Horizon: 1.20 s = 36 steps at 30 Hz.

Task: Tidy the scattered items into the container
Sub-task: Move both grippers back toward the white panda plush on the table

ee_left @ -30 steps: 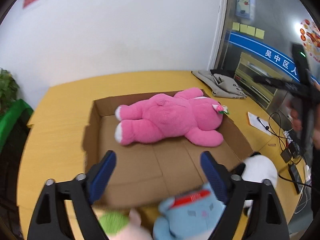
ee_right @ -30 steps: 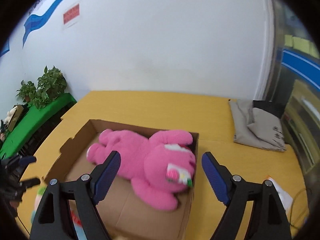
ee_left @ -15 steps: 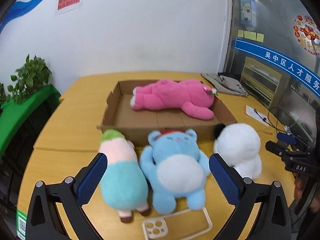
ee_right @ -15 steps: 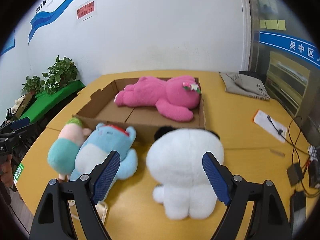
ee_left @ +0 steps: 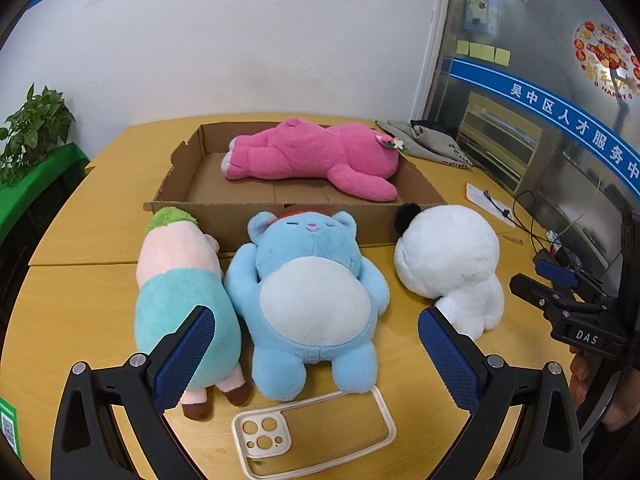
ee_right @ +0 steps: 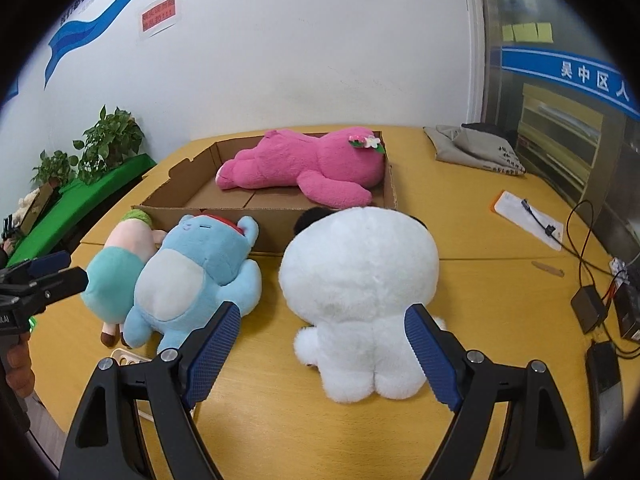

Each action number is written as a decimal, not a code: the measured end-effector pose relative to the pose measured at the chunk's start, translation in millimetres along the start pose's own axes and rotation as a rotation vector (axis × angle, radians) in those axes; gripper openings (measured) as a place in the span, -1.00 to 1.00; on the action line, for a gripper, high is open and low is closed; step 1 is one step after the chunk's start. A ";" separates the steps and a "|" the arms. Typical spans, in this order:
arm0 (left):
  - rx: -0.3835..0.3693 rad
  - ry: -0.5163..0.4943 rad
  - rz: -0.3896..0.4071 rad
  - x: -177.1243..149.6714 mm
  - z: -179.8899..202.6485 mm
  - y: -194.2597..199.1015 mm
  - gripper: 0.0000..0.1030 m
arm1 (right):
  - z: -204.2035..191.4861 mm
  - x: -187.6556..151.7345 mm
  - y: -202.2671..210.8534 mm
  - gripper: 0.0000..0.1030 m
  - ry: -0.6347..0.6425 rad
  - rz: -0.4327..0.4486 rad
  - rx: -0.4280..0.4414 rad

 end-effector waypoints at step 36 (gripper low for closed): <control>-0.063 -0.021 -0.085 0.5 26.8 -48.2 1.00 | 72.1 -39.9 -84.0 0.81 -0.107 -0.143 -0.035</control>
Point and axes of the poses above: each gripper's, at about its wrist camera, not at the fingertips, and y roughly against the way its jaws point, z to its right, x to its top, the point moved 7 cm from there along -y, roughly the way its jaws point, and after that the axes turned 12 degrees about x, right-handed, at the moved point
